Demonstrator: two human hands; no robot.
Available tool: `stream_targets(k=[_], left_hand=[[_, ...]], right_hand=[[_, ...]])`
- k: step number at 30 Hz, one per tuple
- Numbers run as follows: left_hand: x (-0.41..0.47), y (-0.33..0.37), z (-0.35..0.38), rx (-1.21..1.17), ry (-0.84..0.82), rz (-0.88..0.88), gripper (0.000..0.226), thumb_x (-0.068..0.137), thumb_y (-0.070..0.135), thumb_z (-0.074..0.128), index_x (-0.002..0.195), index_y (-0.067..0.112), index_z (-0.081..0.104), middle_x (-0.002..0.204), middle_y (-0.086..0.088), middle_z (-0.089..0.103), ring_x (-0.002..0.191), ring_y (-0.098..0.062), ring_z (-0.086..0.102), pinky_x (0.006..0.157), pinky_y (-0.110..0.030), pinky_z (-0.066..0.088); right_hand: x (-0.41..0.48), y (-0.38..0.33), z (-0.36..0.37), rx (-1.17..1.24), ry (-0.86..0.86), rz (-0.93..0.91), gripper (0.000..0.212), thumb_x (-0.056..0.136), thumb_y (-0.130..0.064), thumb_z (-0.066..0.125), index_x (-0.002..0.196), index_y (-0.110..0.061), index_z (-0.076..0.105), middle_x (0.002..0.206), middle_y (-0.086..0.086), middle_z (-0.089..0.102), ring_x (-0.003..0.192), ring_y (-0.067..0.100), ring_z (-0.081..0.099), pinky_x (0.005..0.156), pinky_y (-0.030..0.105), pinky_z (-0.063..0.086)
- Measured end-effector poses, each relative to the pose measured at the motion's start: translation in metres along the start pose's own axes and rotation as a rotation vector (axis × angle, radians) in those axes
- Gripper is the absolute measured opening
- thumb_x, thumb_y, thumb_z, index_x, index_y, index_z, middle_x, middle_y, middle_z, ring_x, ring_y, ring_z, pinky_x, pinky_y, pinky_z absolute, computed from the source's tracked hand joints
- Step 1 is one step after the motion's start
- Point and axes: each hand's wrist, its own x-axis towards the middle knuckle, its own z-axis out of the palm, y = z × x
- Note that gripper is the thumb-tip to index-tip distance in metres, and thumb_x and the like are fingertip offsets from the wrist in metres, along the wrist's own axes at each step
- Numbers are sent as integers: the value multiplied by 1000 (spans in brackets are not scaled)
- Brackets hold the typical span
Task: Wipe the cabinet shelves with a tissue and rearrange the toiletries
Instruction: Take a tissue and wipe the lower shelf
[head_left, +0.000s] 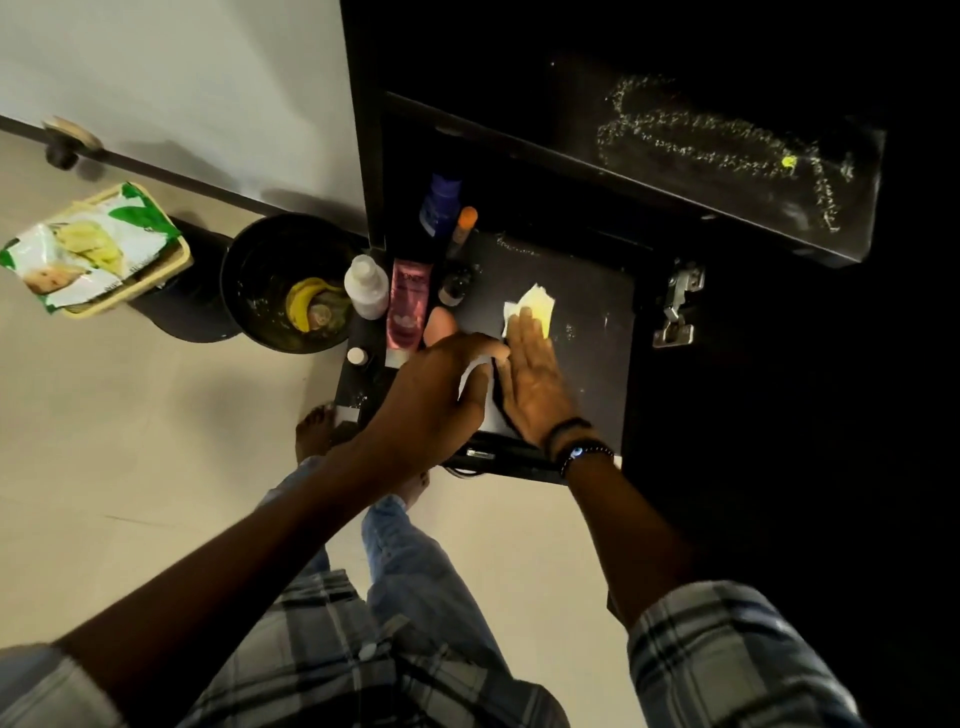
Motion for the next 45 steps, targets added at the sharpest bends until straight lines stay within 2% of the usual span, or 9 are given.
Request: stream_targets(k=[5, 12, 15, 20, 25, 31, 36, 41, 45], left_hand=[[2, -3, 5, -23, -38, -7, 28, 93, 11, 51, 120, 11, 57, 118, -4, 63, 110, -13, 58, 93, -13, 37], [0, -3, 1, 47, -31, 13, 30, 93, 11, 50, 123, 13, 55, 113, -4, 62, 86, -5, 53, 76, -2, 34], [-1, 6, -4, 177, 15, 91, 36, 91, 5, 51, 126, 10, 53, 125, -11, 58, 108, -22, 58, 88, -24, 48], [19, 24, -22, 514, 202, 358, 59, 84, 1, 53, 141, 9, 37, 150, -15, 33, 141, -31, 24, 115, -47, 23], [54, 41, -42, 705, 250, 402, 73, 83, -4, 42, 149, 13, 16, 157, -10, 14, 145, -28, 10, 119, -46, 9], [58, 40, -36, 781, 276, 405, 75, 81, -5, 38, 149, 14, 12, 157, -7, 14, 145, -26, 11, 118, -49, 7], [64, 36, -38, 871, 300, 445, 84, 78, -4, 49, 149, 17, 9, 157, -6, 15, 145, -25, 13, 116, -52, 10], [62, 35, -38, 829, 295, 449, 92, 70, -13, 45, 149, 17, 8, 158, -4, 13, 146, -23, 9, 117, -53, 8], [61, 35, -37, 817, 278, 441, 94, 71, -16, 45, 150, 17, 7, 158, -4, 10, 146, -23, 6, 117, -53, 6]], right_hand=[[-61, 30, 3, 5, 6, 102, 59, 98, -34, 16, 150, -7, 15, 159, 10, 11, 147, 22, 9, 121, 35, 11], [53, 58, -42, 135, 124, 343, 53, 101, -18, 34, 148, 2, 18, 157, 20, 13, 146, 32, 12, 120, 31, 9], [76, 31, -45, 220, 115, 210, 49, 100, -15, 37, 147, -3, 27, 154, 17, 26, 143, 30, 25, 119, 35, 21], [26, 15, -18, 143, 18, -132, 44, 99, -18, 37, 143, -15, 39, 152, 6, 35, 140, 21, 33, 116, 31, 28], [14, 54, -40, 188, 192, 192, 54, 86, 6, 46, 137, -11, 49, 142, 16, 38, 128, 29, 42, 106, 2, 14], [96, 21, -58, 169, 135, 203, 52, 88, -3, 49, 139, -1, 39, 144, 21, 39, 131, 35, 41, 111, 37, 33], [82, -43, -42, 89, 45, 21, 40, 95, -9, 46, 135, -4, 44, 141, 16, 45, 119, 34, 50, 98, 38, 39], [31, 14, -27, 79, 101, 191, 65, 82, 0, 52, 145, -12, 36, 154, 10, 28, 139, 31, 32, 114, 35, 30], [38, 58, -52, 68, 126, 337, 71, 85, -2, 53, 147, 3, 20, 157, 19, 12, 145, 32, 16, 119, 33, 19]])
